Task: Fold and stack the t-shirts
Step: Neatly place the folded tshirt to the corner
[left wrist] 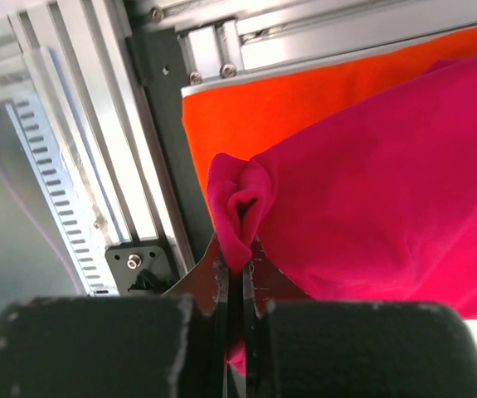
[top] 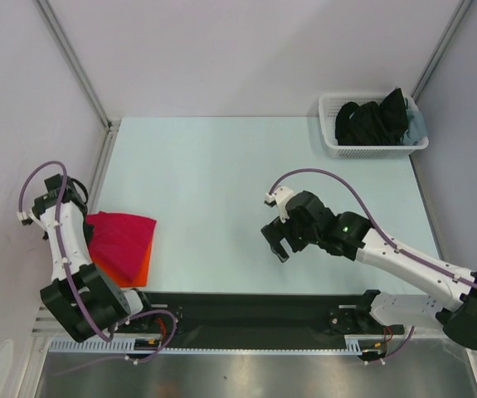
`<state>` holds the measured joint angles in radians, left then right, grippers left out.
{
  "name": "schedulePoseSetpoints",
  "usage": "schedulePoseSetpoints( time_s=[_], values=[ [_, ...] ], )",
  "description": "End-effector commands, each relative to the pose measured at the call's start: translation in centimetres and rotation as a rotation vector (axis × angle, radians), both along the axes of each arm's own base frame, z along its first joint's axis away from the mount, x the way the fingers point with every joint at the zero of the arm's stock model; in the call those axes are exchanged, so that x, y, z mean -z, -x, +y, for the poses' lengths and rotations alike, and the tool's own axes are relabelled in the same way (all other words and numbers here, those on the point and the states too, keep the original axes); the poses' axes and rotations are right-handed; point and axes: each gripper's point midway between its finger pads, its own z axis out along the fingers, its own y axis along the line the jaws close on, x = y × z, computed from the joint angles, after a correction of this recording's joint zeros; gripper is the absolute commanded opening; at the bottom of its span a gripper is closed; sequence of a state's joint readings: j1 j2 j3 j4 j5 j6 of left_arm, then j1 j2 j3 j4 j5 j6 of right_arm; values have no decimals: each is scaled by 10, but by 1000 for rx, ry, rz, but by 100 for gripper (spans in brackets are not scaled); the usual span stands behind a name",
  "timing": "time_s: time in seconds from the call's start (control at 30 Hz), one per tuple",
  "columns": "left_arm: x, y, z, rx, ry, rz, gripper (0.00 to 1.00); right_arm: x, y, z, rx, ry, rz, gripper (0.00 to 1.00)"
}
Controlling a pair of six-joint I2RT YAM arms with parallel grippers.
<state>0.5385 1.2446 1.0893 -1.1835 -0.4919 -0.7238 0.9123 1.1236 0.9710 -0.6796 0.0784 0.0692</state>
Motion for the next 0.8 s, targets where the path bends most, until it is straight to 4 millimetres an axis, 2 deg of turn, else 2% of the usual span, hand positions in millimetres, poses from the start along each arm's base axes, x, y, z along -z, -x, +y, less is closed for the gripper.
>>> schedulePoseSetpoints(
  time_s=[0.0, 0.17, 0.37, 0.47, 0.5, 0.53, 0.57, 0.6, 0.7, 0.73, 0.77],
  values=[
    [6, 7, 1, -23, 2, -12, 0, -4, -2, 7, -26, -24, -9, 100],
    [26, 25, 0, -61, 20, 41, 0, -6, -2, 11, -31, -38, -8, 100],
    [19, 36, 14, -133, -19, 18, 6, -3, 0, 13, -32, -51, 4, 100],
    [18, 37, 18, -136, -26, 30, 38, -4, 0, 13, -31, -54, 1, 100],
    [16, 37, 20, -132, -33, 30, 66, -4, 0, 13, -31, -51, 0, 100],
    [12, 34, 20, -117, -43, 5, 77, -4, -1, 12, -28, -50, -1, 100],
    [7, 34, 18, -124, -48, -14, 93, -4, 0, 11, -29, -50, -2, 100],
    [4, 34, 16, -129, -46, -35, 100, -3, 0, 11, -30, -44, 1, 100],
    [-21, 0, -7, -24, -68, -230, 100, -2, 1, 7, -27, -31, 4, 100],
    [-27, -23, -32, 110, -54, -276, 100, 0, 1, 5, -23, -25, 9, 100],
    [-37, -39, -50, 141, -40, -344, 100, 0, 1, 3, -16, -26, 14, 100]
  ],
)
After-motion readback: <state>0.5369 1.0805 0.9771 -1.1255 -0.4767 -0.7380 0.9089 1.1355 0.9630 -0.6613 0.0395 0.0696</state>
